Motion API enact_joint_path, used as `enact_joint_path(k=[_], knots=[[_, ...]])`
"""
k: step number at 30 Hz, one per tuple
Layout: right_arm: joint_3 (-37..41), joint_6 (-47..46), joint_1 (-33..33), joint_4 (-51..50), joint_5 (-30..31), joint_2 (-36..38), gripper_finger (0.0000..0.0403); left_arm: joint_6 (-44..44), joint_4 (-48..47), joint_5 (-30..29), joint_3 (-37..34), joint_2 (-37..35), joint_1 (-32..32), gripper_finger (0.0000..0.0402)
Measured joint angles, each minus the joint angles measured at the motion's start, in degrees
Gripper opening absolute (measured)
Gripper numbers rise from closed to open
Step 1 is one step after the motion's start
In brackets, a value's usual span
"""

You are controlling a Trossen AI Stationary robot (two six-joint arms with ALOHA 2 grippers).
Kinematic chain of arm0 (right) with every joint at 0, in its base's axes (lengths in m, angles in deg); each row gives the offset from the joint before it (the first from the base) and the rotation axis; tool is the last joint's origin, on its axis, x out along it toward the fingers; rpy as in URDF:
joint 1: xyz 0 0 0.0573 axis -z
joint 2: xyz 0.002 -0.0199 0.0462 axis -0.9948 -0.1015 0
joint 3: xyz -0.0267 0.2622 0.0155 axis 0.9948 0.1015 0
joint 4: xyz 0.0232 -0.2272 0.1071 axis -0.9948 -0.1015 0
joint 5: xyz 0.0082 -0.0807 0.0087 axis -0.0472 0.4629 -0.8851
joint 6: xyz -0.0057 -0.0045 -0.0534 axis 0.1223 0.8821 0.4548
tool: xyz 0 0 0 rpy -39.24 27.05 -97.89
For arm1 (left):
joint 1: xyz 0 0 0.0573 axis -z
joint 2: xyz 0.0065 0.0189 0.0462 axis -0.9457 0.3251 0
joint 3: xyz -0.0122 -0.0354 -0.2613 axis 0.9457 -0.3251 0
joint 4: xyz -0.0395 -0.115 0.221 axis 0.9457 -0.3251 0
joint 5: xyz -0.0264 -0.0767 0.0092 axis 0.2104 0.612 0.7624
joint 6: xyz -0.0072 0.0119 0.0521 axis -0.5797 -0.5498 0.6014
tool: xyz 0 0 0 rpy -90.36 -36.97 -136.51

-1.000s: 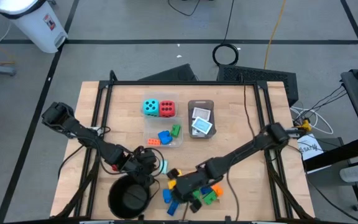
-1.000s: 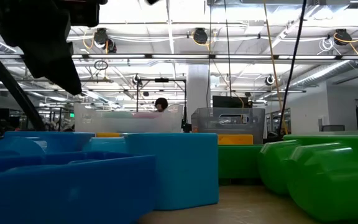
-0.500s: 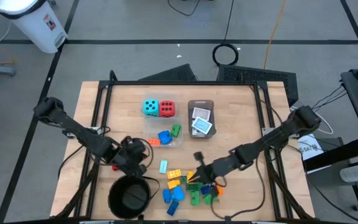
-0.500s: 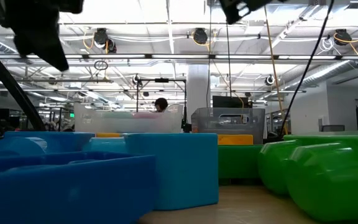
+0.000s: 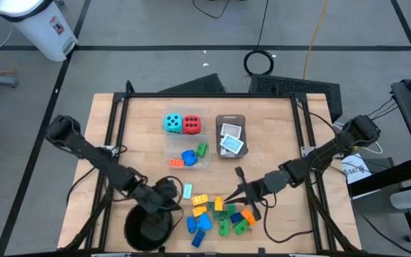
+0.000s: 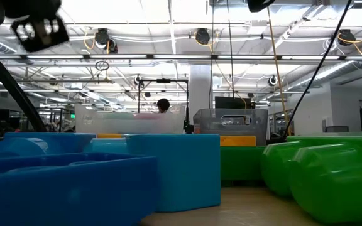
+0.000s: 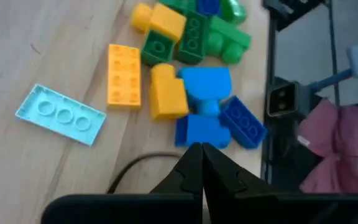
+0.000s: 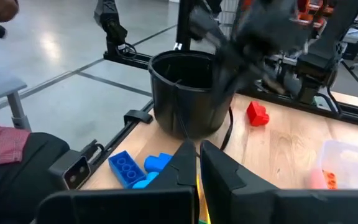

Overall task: Pick & Place Toys
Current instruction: Adjust the black bucket on the table, then put the red game piece into the bottom transparent bin

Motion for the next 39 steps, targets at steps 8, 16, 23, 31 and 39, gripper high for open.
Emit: enact_joint_path(k=[8, 16, 23, 31, 39], knots=[[0.0, 0.2, 0.0, -0.02, -0.01, 0.01, 0.0, -7.21, -3.37, 7.57, 0.0, 1.47, 1.05, 0.0003], [0.0, 0.09, 0.0, -0.46, 0.01, 0.01, 0.0, -12.6, -9.54, 3.79, 0.02, -1.65, 4.98, 0.0004], [-0.02, 2.6, -0.53, -3.88, -0.08, 1.5, 0.0, -12.54, -12.84, -1.06, 0.05, -5.92, 5.21, 0.0004], [-0.04, 2.4, -1.55, -21.89, 0.1, 16.72, 0.0, -28.16, -33.52, 0.96, 0.09, -7.02, 6.5, 0.0025], [1.4, 2.32, -1.53, -29.85, 0.05, 29.85, 0.0, -36.21, -44.31, 3.89, 0.05, -7.0, 6.5, 0.0019]])
